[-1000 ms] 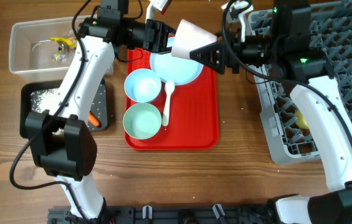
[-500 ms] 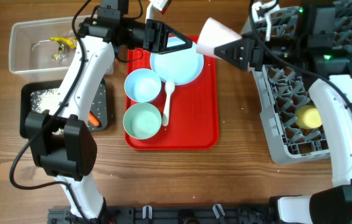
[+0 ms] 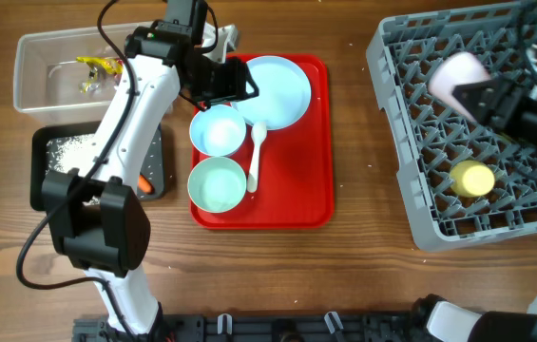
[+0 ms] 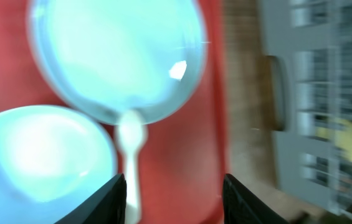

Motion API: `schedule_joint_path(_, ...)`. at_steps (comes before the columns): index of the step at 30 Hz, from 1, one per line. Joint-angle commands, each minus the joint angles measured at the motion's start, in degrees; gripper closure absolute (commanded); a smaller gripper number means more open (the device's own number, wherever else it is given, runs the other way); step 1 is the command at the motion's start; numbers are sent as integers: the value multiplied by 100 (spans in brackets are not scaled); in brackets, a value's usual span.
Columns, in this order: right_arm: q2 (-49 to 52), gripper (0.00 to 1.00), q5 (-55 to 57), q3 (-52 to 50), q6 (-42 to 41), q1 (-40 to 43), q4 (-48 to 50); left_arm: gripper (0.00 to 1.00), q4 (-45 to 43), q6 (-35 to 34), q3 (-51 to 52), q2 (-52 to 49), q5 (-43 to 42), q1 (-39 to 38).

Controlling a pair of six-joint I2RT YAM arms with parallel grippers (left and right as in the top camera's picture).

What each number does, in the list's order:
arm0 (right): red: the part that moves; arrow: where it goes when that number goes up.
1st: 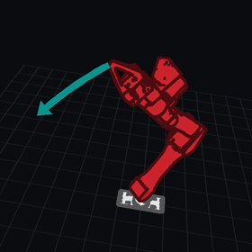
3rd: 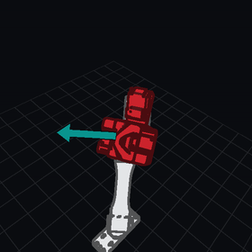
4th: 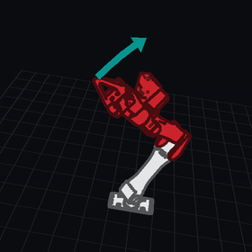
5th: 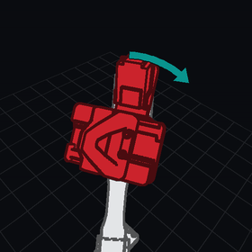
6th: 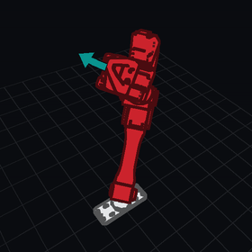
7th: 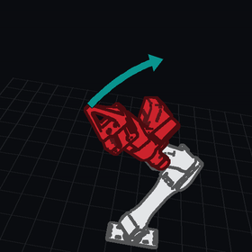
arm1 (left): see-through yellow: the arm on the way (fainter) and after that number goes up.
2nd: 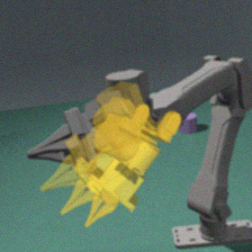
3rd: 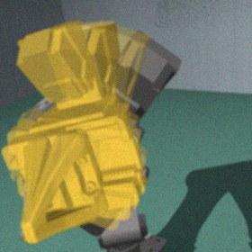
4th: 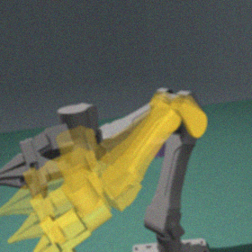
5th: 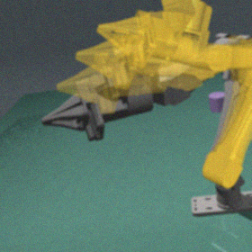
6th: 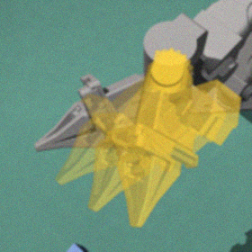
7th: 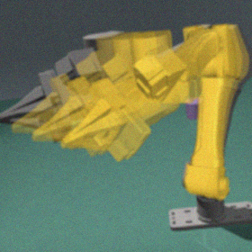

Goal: Sort waste into correct bins and load items into the dishwasher rack
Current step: 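Place the pink cup upside down in the rack with the right gripper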

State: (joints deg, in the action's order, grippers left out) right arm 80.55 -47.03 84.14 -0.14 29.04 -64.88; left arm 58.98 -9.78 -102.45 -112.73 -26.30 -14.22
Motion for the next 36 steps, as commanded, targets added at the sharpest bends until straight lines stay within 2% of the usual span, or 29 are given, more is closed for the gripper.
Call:
schedule_joint_path(1,-52,53,1692,39,-81,444,-334,51,44,33,-31,101,960,-20)
schedule_joint_path(5,-46,55,3270,39,-623,774,-466,53,55,31,-31,9,1034,-20)
schedule_joint_path(13,205,55,5187,37,-1401,844,-605,53,39,35,127,-55,1257,-20)
schedule_joint_path(27,2098,55,4889,37,-1285,844,-107,52,-299,31,688,-55,1292,-20)
schedule_joint_path(28,2223,52,4784,37,-1182,844,-85,52,-299,31,688,-55,1292,-20)
schedule_joint_path(29,2299,44,4743,37,-1182,844,-83,52,-297,31,688,-55,1292,-20)
schedule_joint_path(30,2354,30,4719,37,-1185,844,-79,52,-299,31,688,-55,1290,-20)
schedule_joint_path(32,2393,19,4688,37,-1185,844,-50,53,-299,31,688,-55,1290,-20)
schedule_joint_path(34,2382,10,4579,39,-1176,844,9,52,-302,31,688,-55,1290,-20)
schedule_joint_path(36,2380,8,4262,120,-1034,844,-9,53,-297,31,688,-55,1290,-20)
